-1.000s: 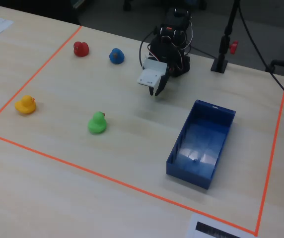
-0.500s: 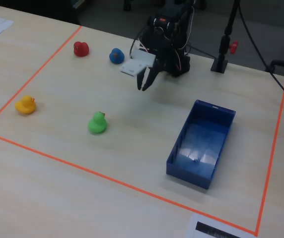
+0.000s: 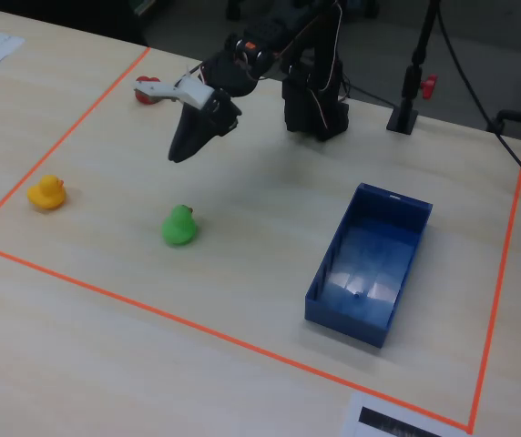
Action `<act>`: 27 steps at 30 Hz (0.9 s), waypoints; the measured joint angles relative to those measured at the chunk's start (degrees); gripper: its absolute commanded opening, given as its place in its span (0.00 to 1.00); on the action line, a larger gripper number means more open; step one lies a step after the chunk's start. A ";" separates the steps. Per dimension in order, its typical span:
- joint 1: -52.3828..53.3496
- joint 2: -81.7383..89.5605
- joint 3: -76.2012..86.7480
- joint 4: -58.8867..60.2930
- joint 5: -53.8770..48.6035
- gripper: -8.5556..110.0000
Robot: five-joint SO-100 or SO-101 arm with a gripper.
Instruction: Grasp yellow duck and put it into box.
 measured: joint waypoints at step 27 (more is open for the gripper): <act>17.93 -23.29 1.76 -34.89 -0.26 0.20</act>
